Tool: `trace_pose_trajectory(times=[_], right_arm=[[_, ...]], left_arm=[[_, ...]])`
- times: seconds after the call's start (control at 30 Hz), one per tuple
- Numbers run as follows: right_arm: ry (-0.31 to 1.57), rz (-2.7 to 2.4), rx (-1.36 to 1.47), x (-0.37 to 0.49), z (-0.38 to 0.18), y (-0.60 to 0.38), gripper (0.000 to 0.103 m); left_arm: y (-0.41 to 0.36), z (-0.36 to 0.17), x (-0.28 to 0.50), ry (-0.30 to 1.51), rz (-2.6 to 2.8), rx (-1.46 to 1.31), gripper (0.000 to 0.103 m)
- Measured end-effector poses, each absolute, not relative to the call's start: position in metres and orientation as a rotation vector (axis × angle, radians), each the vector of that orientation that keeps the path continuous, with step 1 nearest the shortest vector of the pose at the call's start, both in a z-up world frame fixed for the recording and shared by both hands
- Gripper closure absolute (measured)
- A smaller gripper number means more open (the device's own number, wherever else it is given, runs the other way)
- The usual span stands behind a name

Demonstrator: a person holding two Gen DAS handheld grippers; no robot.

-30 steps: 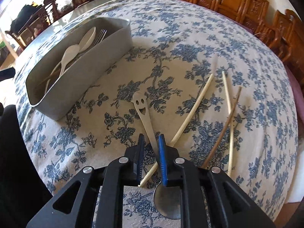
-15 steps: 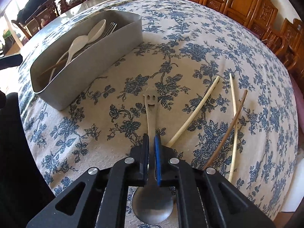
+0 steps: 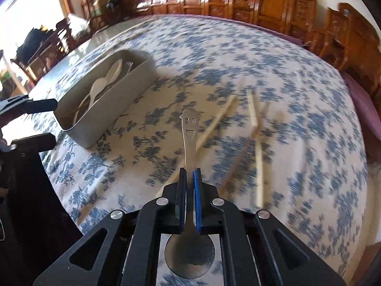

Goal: Organize utensils
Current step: 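Lift the smiley-face spoon off the cloth with the right tool, then grasp a light wooden chopstick with the left tool while the right tool holds the spoon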

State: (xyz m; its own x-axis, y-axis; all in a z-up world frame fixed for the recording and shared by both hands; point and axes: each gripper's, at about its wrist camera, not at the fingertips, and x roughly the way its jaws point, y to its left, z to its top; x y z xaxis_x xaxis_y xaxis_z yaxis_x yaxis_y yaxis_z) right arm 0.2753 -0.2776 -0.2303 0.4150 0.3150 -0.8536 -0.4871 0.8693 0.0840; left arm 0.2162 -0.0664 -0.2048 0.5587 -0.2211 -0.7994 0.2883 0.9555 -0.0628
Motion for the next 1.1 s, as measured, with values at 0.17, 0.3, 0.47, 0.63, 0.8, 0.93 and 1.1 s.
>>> trace_pose_trajectory(times=[0.17,0.3,0.47,0.63,0.8,0.93,1.1], right_arm=[[1.008,0.449,-0.144,0.269,-0.229,-0.313,0.095],[1.007,0.411,-0.114,0.267,-0.234,-0.337,0.095],[1.013,0.377,-0.086,0.266,-0.24,-0.358,0.095],[1.009,0.366,-0.049,0.269,-0.24,-0.37,0.095],[1.014,0.371,-0.039,0.27,-0.241,-0.372,0.095],[1.015,0.374,-0.043,0.27,-0.241,-0.369,0.095],[1.011,0.382,-0.058,0.267,-0.241,-0.363,0.095]], left_arm=[[-0.096,-0.212,0.235,0.94,-0.32,0.118,0.025],[-0.12,-0.225,0.253,0.967,-0.341,0.138,0.025],[-0.15,-0.249,0.275,1.012,-0.36,0.157,0.03],[-0.177,-0.263,0.294,1.027,-0.386,0.174,0.049],[-0.191,-0.275,0.308,1.06,-0.393,0.173,0.077],[-0.199,-0.282,0.31,1.053,-0.376,0.229,0.081],[-0.193,-0.281,0.309,1.07,-0.369,0.233,0.098]])
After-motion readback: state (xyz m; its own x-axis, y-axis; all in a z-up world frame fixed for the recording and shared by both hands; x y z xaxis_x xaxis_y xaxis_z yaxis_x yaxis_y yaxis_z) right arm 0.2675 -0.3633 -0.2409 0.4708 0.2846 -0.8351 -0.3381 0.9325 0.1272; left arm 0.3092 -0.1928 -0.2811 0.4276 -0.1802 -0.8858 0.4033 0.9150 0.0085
